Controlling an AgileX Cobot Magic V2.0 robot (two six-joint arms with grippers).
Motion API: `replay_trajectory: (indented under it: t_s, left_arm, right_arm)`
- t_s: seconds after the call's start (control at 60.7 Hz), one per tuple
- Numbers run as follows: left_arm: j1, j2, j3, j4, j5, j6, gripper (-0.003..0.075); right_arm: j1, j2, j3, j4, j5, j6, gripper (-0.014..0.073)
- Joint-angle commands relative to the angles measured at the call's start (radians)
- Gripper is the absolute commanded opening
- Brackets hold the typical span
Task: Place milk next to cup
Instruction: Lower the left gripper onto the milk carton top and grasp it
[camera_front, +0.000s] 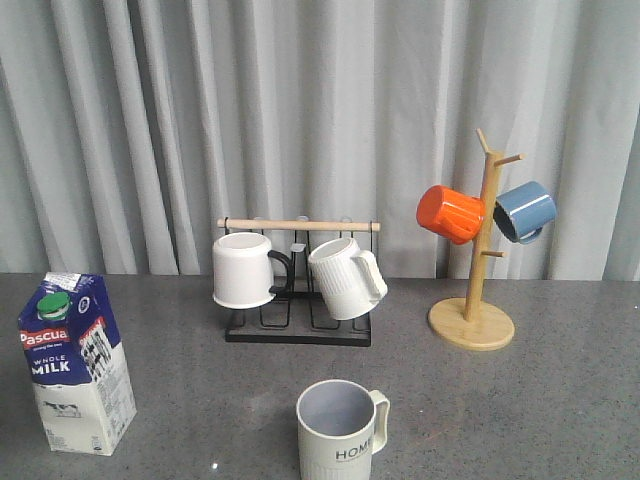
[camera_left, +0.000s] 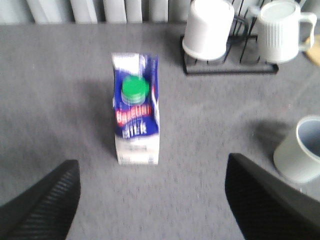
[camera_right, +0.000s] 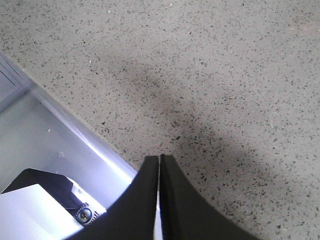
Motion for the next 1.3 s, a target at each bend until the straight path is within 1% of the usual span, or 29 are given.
replay_trajectory:
  t_s: [0.0, 0.132, 0.28, 0.527, 1.285]
  left_arm:
    - [0.001, 0.096, -0.174, -0.014, 0.020, 0.004, 0.0578]
    - [0.001, 0.248, -0.350, -0.008, 0.095, 0.002, 0.0578]
    - [0.001, 0.369, -0.419, -0.008, 0.107, 0.002, 0.0578]
    - [0.001, 0.492, -0.420, -0.009, 0.107, 0.002, 0.0578]
    - [0.001, 0.669, -0.416, 0.019, 0.108, 0.002, 0.0578]
  right_arm:
    - [-0.002, -0.002, -0.026, 0.008, -0.039, 0.001, -0.0005]
    - [-0.002, -0.002, -0.026, 0.008, -0.035, 0.002, -0.0005]
    - [-0.002, -0.002, -0.025, 0.008, -0.035, 0.002, -0.0005]
    - [-0.002, -0.002, -0.025, 0.007, -0.035, 0.002, -0.0005]
    - [-0.002, -0.002, -0.025, 0.007, -0.034, 0.002, -0.0005]
